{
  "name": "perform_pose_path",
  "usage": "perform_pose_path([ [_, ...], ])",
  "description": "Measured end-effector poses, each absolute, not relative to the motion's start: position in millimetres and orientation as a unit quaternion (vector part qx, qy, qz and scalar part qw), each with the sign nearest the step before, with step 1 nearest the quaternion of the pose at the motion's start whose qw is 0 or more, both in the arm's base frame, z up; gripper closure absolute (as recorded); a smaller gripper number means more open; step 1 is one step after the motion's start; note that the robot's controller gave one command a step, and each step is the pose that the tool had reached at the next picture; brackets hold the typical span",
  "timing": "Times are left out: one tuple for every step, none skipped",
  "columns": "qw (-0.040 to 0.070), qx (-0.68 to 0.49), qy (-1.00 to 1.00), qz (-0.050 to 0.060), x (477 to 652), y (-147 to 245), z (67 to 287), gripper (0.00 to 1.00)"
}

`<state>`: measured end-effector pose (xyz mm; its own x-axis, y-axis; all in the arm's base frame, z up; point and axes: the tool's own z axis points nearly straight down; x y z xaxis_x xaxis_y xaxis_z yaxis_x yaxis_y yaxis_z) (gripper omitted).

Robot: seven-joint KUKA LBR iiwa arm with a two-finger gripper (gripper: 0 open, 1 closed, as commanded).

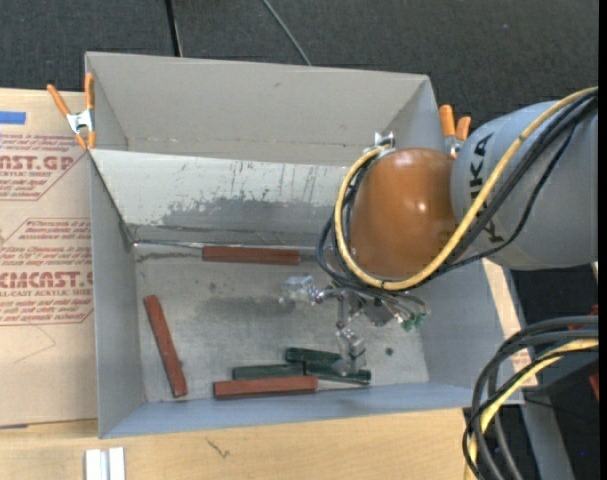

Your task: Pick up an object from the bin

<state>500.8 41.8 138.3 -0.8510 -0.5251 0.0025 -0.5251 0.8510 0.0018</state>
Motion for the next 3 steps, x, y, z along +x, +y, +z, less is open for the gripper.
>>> perform_pose_path([
  [-0.002, 0.173, -0.985, 0.000, 485.3, 41, 71, 1.00],
  [-0.003, 0.173, -0.985, 0.000, 485.3, 41, 71, 1.00],
  [0.004, 0.175, -0.985, -0.001, 485.6, 29, 120, 1.00],
])
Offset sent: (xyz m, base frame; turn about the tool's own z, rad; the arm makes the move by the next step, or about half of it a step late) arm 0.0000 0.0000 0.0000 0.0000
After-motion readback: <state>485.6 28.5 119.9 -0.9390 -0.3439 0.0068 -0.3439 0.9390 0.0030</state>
